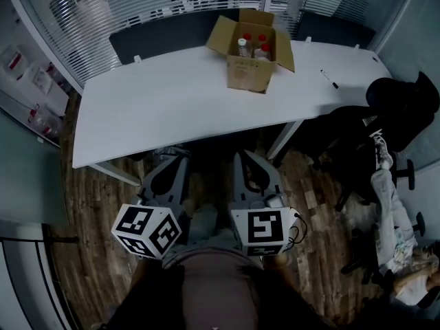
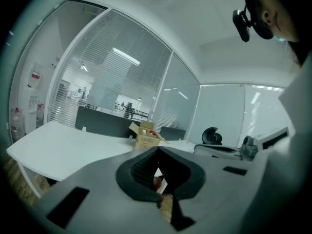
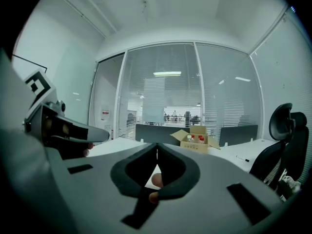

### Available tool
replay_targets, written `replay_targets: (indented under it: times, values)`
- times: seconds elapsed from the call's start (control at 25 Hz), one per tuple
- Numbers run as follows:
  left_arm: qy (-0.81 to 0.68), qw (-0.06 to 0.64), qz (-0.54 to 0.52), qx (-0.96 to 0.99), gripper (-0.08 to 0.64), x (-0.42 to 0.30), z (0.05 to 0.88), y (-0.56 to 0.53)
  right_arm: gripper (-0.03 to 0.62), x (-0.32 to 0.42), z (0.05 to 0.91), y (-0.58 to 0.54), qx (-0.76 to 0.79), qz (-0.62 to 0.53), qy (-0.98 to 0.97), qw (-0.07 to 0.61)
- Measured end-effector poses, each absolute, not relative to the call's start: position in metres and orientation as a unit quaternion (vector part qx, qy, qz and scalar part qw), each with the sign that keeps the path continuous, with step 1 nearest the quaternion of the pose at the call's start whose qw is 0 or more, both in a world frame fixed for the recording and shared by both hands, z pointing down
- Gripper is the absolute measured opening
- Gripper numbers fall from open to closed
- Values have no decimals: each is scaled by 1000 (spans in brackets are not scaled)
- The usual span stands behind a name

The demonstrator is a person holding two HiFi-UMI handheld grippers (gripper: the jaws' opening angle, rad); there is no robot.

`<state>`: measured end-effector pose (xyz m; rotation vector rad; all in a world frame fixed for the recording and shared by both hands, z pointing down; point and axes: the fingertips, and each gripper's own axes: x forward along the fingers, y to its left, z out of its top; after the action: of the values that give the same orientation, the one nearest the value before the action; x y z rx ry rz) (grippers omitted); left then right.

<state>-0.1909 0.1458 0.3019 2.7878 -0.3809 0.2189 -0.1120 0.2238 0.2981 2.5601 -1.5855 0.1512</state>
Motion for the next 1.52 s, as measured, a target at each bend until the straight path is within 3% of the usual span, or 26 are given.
replay_targets:
  times: [0.4,1.52]
  values:
    - [-117,168,83,975,9,-137,312,96,21,-65,301,176,853,46,-512,90]
    - [-18,169,106,980,9,10,327,-30,23,94,304,81,912,50,-402,73]
